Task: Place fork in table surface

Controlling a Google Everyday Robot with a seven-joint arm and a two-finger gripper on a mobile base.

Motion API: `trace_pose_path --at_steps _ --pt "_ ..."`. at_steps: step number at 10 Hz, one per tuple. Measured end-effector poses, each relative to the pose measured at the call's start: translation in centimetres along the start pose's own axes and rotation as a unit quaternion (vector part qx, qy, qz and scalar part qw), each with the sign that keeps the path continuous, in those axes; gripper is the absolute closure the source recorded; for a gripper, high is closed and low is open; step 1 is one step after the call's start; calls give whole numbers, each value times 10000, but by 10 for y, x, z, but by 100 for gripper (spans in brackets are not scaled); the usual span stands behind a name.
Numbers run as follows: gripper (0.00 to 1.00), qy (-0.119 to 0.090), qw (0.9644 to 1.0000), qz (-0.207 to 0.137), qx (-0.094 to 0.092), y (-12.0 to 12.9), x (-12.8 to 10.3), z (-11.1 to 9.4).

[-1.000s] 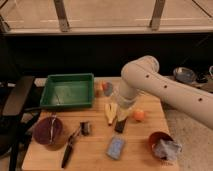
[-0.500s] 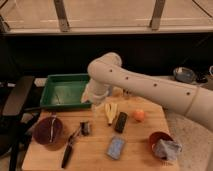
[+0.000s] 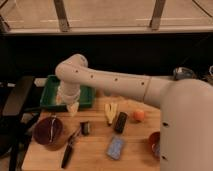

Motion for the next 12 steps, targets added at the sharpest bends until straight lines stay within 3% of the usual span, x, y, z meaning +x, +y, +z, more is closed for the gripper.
trace_pose_path --at_steps 4,8,9,12 --pt "35 -119 9990 -396 -142 -52 -32 43" --pt "35 -113 9991 -368 -151 -53 -31 44" --pt "35 -76 9993 -313 -166 -52 -30 44" --pt "35 68 9984 451 -332 -50 -14 64"
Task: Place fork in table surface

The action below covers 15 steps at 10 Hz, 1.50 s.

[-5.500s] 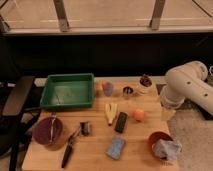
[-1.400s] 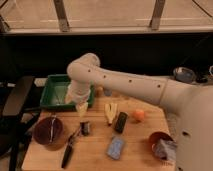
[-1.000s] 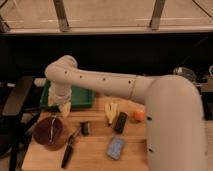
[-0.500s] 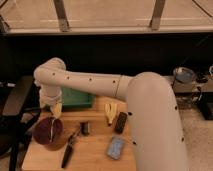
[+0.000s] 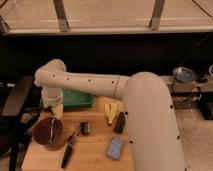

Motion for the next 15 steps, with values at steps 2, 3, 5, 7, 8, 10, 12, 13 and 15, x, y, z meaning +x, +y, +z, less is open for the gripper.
trace_pose_path --at_steps 2,3,5,7,8,10,12,13,15 --pt "35 36 9993 339 -124 -2 8 14" --pt "35 26 9985 531 -145 -1 14 17" --pt "35 -12 9970 763 -143 -4 18 23" --pt "35 -66 9959 887 -158 -7 24 30" --pt "35 -109 9957 908 -171 -10 25 34" --pt "35 -187 9954 917 -207 -14 25 42" --pt "35 -242 9955 881 -231 -17 23 46" --pt "35 -260 9957 862 -232 -19 22 47" --pt "36 -302 9960 811 -241 -22 19 49"
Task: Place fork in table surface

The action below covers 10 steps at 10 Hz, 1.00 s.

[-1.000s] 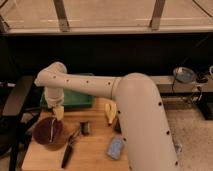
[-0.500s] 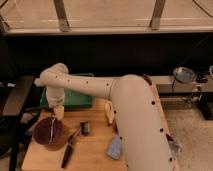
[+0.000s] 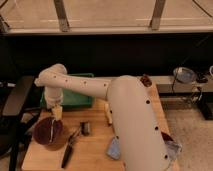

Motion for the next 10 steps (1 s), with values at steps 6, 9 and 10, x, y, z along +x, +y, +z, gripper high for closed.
trace_pose_path --at_steps 6,9,10 --pt "85 -9 9999 -117 -58 -3 -2 4" --pt "86 33 9998 -209 23 -1 -5 -5" --pt "86 60 9996 -251 87 1 -7 -15"
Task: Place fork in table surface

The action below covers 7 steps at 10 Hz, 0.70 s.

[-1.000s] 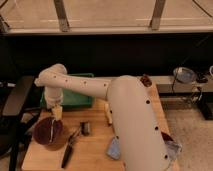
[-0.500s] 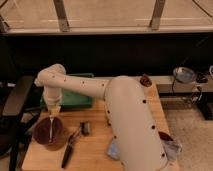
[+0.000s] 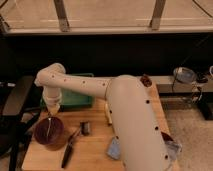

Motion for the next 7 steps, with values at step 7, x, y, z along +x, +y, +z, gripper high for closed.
trace_pose_path --at_steps 7 --pt "86 -10 9986 -399 361 41 -5 -117"
